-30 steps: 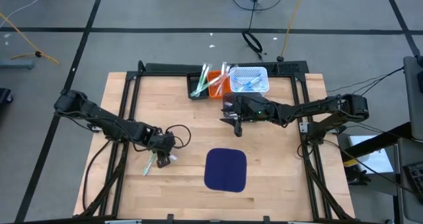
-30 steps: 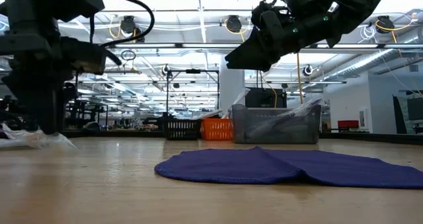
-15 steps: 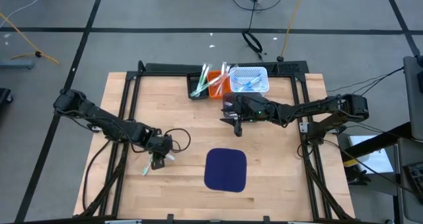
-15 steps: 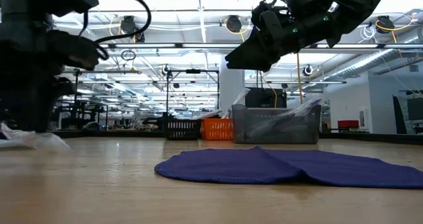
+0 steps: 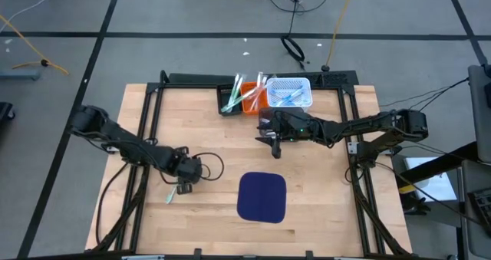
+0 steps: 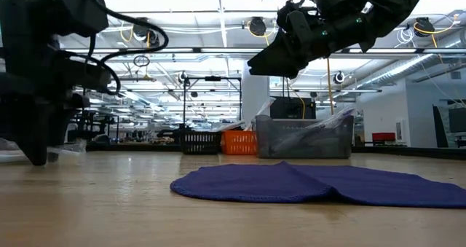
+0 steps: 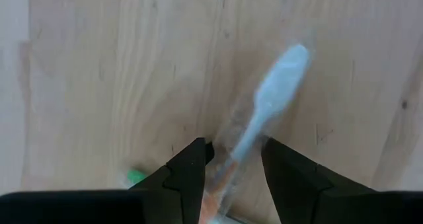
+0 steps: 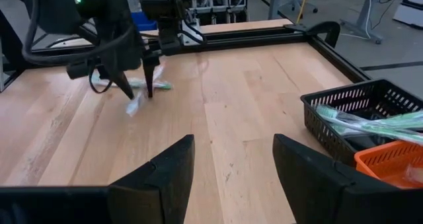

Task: Pick & Place Toothbrushes
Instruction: Put the orange toothbrush into the orange basket

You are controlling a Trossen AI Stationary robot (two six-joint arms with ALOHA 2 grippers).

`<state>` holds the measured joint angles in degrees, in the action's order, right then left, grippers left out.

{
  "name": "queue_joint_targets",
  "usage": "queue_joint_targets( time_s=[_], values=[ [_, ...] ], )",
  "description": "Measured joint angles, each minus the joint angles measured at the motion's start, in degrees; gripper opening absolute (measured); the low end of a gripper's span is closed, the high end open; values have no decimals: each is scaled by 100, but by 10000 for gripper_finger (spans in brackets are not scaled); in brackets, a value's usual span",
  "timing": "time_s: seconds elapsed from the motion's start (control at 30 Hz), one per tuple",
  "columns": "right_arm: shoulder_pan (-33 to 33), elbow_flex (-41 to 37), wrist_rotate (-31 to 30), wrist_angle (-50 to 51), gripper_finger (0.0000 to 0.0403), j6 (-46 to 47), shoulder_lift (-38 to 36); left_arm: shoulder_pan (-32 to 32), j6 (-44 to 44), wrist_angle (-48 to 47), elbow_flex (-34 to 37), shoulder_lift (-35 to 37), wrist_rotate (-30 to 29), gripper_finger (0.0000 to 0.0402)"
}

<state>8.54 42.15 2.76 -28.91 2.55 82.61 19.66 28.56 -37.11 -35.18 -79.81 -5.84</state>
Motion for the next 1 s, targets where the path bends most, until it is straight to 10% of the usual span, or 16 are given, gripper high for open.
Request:
queue_joint_targets(
  time_s=[0.3, 0.7, 1.0],
  values=[
    [0, 0, 0, 0, 196, 1, 0, -42, -26, -130, -187, -59, -328, 15],
    [-40, 2, 26, -8, 196, 2, 0, -467, -160, -247, -1344, 301, -1956, 11],
    [-44, 4, 182, -724, 196, 167, 2, -978, -1873, 2123, -1673, 301, -2337, 12]
  ],
)
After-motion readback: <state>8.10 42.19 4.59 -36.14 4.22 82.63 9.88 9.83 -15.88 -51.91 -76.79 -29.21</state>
